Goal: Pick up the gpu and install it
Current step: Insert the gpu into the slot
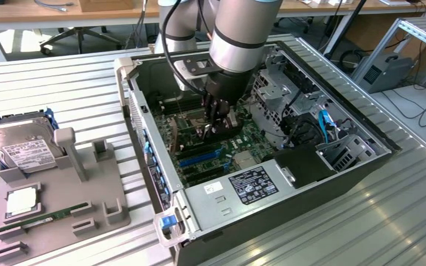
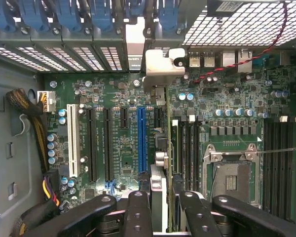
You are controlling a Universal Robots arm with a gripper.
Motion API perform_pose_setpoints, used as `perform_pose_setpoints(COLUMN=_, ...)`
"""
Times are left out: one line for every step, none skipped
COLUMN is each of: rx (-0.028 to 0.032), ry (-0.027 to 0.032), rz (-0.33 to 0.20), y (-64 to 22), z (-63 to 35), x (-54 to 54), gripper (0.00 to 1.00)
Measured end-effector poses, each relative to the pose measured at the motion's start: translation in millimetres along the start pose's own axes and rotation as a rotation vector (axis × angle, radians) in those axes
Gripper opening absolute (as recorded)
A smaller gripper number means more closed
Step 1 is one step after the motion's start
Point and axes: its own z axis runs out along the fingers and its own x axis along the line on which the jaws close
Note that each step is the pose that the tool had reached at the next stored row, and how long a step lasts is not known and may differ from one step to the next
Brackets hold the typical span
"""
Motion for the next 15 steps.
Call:
perform_pose_setpoints(rx=0.0000, ry=0.0001, rz=0.000, y=0.2, z=0.0, x=-0.1, gripper=0.27)
perform_pose_setpoints(rx=0.0000, ry=0.0000, rz=0.000, y=0.3, z=0.0, x=-0.1, gripper=0.27)
perform_pose_setpoints(rx=0.0000, ry=0.0000, rz=0.000, y=0.5, z=0.0, x=-0.1, gripper=0.27)
perform_pose_setpoints(rx=0.0000, ry=0.0000, rz=0.000, y=0.8, z=0.0, x=-0.1, gripper=0.27)
perform_pose_setpoints(rx=0.0001, ry=0.0000, rz=0.000, y=1.3, z=0.0, x=-0.1, gripper=0.27)
perform_pose_setpoints(rx=0.0003, ry=0.0001, rz=0.000, y=1.7, z=0.0, x=-0.1, gripper=0.27)
perform_pose_setpoints(rx=0.0004, ry=0.0001, rz=0.000, y=2.0, z=0.0, x=-0.1, gripper=0.27)
perform_pose_setpoints(rx=0.0005, ry=0.0000, rz=0.000, y=2.5, z=0.1, x=-0.1, gripper=0.27)
perform_pose_setpoints(rx=0.0007, ry=0.0000, rz=0.000, y=3.3, z=0.1, x=-0.1, gripper=0.27)
perform_pose_setpoints(rx=0.0008, ry=0.0000, rz=0.000, y=3.8, z=0.1, x=-0.2, gripper=0.27)
perform_pose_setpoints(rx=0.0009, ry=0.0000, rz=0.000, y=4.2, z=0.1, x=-0.2, gripper=0.27)
perform_pose_setpoints(rx=0.0010, ry=0.0000, rz=0.000, y=4.6, z=0.1, x=-0.3, gripper=0.27)
perform_pose_setpoints(rx=0.0010, ry=-0.0001, rz=0.000, y=4.9, z=0.2, x=-0.4, gripper=0.27)
perform_pose_setpoints(rx=0.0010, ry=0.0000, rz=0.000, y=5.3, z=0.2, x=-0.4, gripper=0.27)
perform_pose_setpoints(rx=0.0010, ry=0.0000, rz=0.000, y=5.6, z=0.2, x=-0.5, gripper=0.27)
